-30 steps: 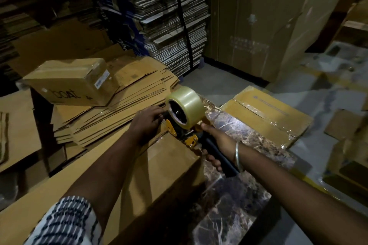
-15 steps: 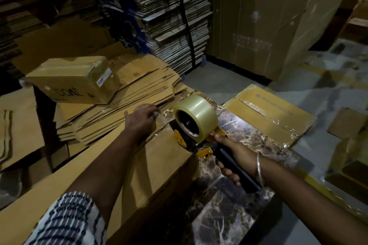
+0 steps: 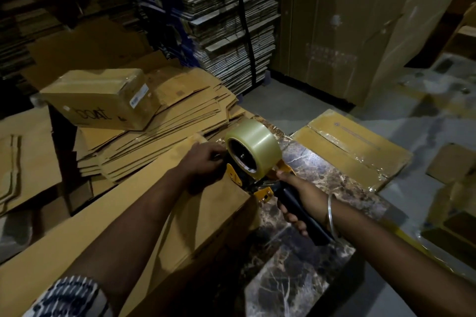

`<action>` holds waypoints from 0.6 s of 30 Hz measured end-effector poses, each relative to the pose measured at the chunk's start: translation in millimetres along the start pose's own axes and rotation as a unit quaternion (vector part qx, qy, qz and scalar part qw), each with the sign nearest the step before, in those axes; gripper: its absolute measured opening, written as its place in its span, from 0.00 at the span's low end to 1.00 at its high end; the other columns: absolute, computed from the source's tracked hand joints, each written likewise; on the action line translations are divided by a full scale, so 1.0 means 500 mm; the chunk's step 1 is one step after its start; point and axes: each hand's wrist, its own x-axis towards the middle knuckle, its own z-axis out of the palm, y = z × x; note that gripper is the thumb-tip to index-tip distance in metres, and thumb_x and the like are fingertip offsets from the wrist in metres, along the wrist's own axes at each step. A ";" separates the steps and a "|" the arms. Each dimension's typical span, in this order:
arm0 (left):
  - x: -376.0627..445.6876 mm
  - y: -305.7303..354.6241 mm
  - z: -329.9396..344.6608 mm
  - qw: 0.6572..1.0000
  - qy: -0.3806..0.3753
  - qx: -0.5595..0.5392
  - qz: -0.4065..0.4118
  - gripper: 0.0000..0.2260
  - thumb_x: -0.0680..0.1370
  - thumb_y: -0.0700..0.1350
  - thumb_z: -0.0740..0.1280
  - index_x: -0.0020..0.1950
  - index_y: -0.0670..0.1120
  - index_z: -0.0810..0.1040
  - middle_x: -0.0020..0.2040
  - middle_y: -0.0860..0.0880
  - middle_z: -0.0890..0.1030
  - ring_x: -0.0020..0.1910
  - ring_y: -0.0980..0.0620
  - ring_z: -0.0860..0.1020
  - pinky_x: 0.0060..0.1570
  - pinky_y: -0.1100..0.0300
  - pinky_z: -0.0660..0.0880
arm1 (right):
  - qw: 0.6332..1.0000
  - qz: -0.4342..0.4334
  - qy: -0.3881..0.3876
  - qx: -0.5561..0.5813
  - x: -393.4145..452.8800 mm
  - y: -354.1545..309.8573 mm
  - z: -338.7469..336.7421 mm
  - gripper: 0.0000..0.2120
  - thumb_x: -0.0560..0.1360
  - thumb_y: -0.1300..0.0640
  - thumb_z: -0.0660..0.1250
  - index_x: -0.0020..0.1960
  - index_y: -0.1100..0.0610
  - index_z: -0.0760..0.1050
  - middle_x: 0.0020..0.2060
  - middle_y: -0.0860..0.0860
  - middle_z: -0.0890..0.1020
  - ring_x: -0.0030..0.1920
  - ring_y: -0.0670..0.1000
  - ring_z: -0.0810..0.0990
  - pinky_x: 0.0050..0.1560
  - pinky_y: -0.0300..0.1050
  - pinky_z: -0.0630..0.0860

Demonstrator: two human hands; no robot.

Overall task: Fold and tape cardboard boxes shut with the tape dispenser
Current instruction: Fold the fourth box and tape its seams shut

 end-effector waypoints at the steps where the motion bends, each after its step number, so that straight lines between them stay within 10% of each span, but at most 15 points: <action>1: 0.003 0.003 -0.002 1.000 0.005 0.004 -0.008 0.13 0.78 0.41 0.65 0.58 0.54 0.82 0.61 0.51 0.81 0.64 0.48 0.75 0.75 0.38 0.50 | 1.000 0.002 0.003 0.000 0.003 -0.005 0.002 0.36 0.75 0.26 0.52 0.29 0.57 0.71 0.23 0.53 0.68 0.19 0.51 0.64 0.22 0.37 0.62; 12: -0.001 0.002 -0.025 0.991 0.068 0.074 -0.093 0.14 0.81 0.46 0.62 0.65 0.54 0.79 0.71 0.51 0.74 0.73 0.45 0.66 0.71 0.25 0.46 | 0.999 0.022 -0.022 -0.028 0.054 -0.072 0.004 0.36 0.72 0.24 0.55 0.32 0.58 0.70 0.23 0.53 0.67 0.18 0.50 0.64 0.22 0.37 0.61; 18: 0.003 -0.008 -0.015 0.989 0.053 0.084 -0.109 0.08 0.82 0.56 0.61 0.53 0.59 0.79 0.57 0.57 0.75 0.65 0.49 0.71 0.67 0.22 0.49 | 1.000 -0.012 -0.025 0.005 0.025 0.010 -0.024 0.35 0.74 0.27 0.52 0.30 0.58 0.71 0.24 0.53 0.67 0.19 0.50 0.63 0.22 0.37 0.59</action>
